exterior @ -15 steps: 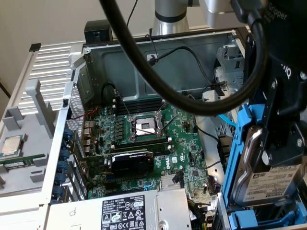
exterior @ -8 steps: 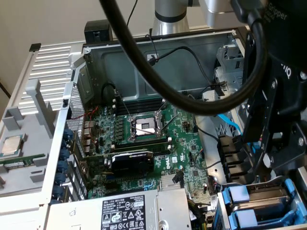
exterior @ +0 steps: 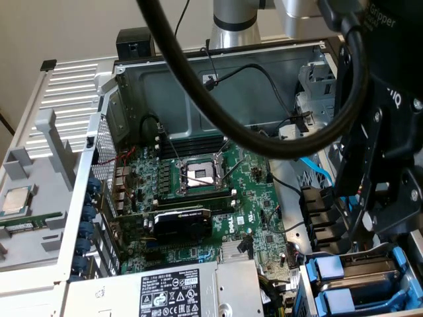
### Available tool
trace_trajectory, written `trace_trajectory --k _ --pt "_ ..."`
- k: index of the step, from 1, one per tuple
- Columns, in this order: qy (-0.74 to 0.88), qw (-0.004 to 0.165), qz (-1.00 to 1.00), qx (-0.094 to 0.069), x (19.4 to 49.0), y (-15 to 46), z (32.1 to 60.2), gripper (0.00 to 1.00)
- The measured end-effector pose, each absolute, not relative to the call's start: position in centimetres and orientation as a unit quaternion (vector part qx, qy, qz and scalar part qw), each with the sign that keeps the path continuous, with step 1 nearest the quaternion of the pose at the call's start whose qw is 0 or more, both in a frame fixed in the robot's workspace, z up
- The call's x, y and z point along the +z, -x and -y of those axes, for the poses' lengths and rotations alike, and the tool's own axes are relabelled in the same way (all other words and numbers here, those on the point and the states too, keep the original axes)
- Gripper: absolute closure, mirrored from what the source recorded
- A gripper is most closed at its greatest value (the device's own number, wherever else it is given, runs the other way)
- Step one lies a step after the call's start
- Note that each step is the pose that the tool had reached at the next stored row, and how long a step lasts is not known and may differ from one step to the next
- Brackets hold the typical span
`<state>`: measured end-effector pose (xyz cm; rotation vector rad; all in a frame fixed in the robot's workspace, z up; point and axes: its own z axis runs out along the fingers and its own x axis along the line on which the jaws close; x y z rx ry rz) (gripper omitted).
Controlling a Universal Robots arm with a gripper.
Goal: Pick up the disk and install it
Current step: 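Insert the disk into the insertion slot, then insert the first disk wire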
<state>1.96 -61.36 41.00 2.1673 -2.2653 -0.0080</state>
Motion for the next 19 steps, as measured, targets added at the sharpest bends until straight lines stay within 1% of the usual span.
trace_trajectory --k 10,19 --pt "-0.691 0.003 0.723 -0.003 41.0 -2.1 61.3 0.55" --pt "-0.690 0.003 0.724 -0.003 41.0 -4.8 60.9 0.55"
